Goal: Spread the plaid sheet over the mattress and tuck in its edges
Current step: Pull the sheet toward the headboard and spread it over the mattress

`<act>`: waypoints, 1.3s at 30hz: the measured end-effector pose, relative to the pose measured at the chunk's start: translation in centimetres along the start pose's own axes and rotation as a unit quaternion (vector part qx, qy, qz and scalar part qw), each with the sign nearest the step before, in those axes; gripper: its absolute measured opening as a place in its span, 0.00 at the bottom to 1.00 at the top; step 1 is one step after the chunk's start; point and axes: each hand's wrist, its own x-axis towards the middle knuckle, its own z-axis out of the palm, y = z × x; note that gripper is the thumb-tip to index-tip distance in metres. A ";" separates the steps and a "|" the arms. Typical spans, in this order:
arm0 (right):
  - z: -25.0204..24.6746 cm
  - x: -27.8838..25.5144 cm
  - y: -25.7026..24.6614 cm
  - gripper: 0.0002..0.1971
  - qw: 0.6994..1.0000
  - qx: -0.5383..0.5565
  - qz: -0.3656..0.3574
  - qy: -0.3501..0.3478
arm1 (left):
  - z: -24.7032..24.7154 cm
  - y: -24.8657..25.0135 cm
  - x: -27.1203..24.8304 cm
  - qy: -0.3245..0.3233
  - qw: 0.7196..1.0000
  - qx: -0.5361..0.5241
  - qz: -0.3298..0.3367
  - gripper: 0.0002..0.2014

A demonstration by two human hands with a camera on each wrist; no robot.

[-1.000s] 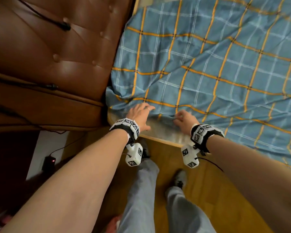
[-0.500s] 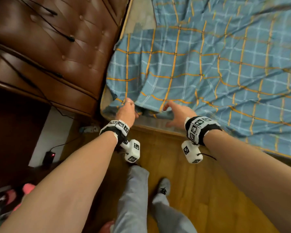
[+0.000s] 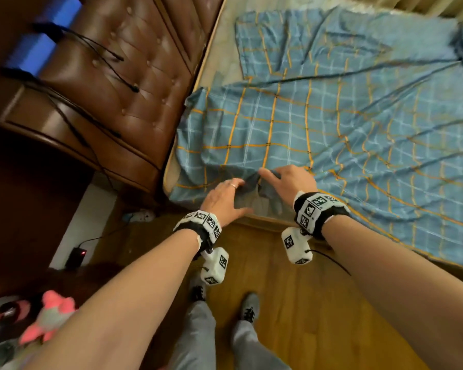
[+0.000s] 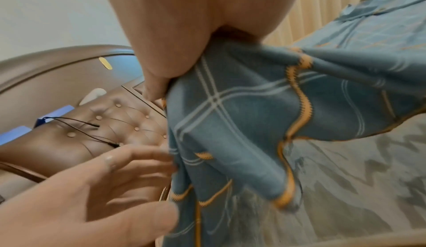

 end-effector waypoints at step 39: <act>5.3 -3.1 -7.6 0.23 0.994 -0.016 0.070 0.086 | -15.4 -2.7 -0.9 -0.004 0.934 -0.292 -0.204 0.36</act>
